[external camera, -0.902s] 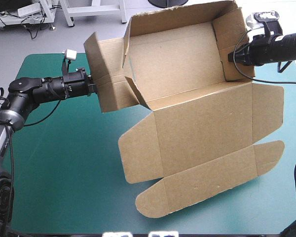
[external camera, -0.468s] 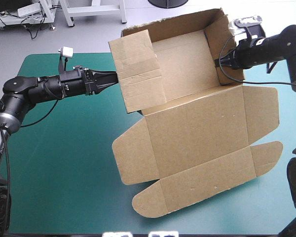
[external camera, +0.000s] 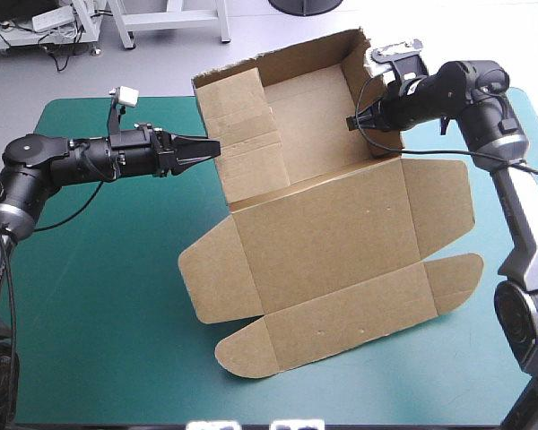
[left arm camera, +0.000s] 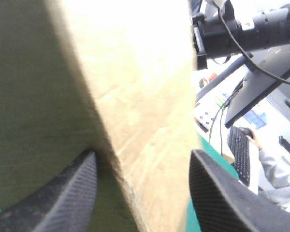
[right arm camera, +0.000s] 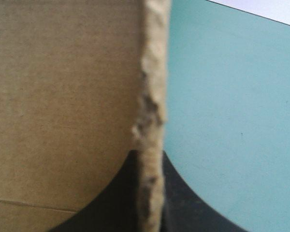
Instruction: Fold the box
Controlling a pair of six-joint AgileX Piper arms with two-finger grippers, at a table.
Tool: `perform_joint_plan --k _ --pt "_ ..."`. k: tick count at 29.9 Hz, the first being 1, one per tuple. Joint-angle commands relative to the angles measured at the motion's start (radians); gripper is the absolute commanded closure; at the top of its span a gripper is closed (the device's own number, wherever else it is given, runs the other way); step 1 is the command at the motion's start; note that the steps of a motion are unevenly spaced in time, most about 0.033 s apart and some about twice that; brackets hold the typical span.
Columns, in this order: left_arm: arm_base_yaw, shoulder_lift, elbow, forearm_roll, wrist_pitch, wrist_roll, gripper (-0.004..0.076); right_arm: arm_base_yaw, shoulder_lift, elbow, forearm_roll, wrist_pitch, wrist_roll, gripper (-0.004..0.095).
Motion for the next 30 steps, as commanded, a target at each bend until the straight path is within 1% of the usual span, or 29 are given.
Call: perform_joint_plan --k 1,3,6,11,14,17,21,23,26,30 --pt "-0.041 -0.044 -0.068 -0.001 0.011 -0.039 0.0314 0.007 -0.041 -0.029 0.019 -0.069 0.035 0.0928" --pt "-0.067 -0.044 -0.091 0.074 -0.049 -0.088 0.0314 0.007 -0.041 -0.029 0.019 -0.072 0.044 0.0928" --pt "-0.134 -0.044 -0.119 0.257 -0.147 -0.193 0.0315 0.007 -0.041 -0.029 0.040 -0.072 0.044 0.0928" --pt "-0.273 -0.044 -0.121 0.552 -0.345 -0.414 0.0315 0.007 -0.041 -0.029 0.091 -0.081 0.044 0.0928" --pt "-0.335 -0.044 -0.121 0.723 -0.435 -0.566 0.0315 0.007 -0.041 -0.029 0.116 -0.081 0.044 0.0928" --pt "-0.365 -0.044 -0.121 0.868 -0.487 -0.710 0.0315 0.007 -0.041 -0.029 0.166 -0.081 0.030 0.0928" --pt "-0.365 -0.044 -0.121 0.893 -0.528 -0.746 0.0315 0.007 -0.041 -0.031 0.216 -0.081 0.006 0.0928" --pt "-0.365 -0.044 -0.121 0.930 -0.555 -0.788 0.0315 0.006 -0.041 -0.031 0.239 -0.079 -0.001 0.0928" --pt "-0.365 -0.044 -0.121 1.009 -0.593 -0.900 0.0315 0.006 -0.045 -0.031 0.283 -0.085 -0.004 0.0928" --pt "-0.365 -0.044 -0.121 1.135 -0.646 -1.074 0.0315 0.006 -0.051 -0.031 0.349 -0.119 -0.008 0.0928"
